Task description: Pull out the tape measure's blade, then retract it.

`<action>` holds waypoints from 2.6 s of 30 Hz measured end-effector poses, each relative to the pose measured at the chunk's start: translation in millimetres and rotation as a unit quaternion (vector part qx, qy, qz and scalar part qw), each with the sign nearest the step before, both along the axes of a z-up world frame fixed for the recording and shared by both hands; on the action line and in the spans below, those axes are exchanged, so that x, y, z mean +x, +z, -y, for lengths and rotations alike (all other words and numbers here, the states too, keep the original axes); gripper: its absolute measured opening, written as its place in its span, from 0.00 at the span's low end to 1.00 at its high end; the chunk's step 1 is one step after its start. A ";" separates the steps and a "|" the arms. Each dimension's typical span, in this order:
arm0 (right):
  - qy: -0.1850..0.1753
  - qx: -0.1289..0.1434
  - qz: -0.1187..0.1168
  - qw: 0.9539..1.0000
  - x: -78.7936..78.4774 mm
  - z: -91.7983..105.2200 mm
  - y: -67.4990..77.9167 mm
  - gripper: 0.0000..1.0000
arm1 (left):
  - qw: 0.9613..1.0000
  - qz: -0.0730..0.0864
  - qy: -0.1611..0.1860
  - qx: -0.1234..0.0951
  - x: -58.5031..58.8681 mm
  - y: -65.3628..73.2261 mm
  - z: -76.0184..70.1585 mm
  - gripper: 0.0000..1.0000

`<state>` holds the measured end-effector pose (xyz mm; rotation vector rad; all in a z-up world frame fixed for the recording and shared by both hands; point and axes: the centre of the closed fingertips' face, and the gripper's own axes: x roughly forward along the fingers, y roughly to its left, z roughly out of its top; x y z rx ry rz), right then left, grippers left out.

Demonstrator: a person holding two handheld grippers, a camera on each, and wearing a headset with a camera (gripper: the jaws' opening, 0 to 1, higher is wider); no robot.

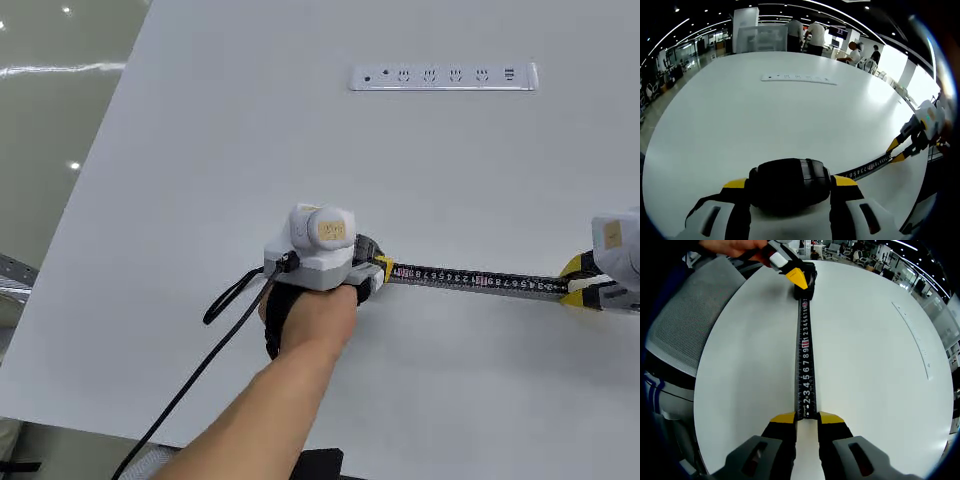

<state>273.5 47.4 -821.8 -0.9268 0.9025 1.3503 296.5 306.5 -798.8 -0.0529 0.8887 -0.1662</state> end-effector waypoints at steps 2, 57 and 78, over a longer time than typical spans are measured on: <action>-0.003 0.002 0.000 1.000 0.3 -1.0 -0.2 0.11 | 1.000 0.000 -0.001 0.000 -0.1 0.0 -0.1 0.60; -0.015 0.051 -0.019 0.998 3.9 -58.9 1.1 0.10 | 1.000 -0.003 -0.011 -0.008 -0.5 -0.2 -0.4 0.59; -0.006 0.062 -0.021 0.998 1.7 -78.9 0.9 0.10 | 1.000 -0.003 -0.011 -0.008 -1.0 1.0 0.1 0.59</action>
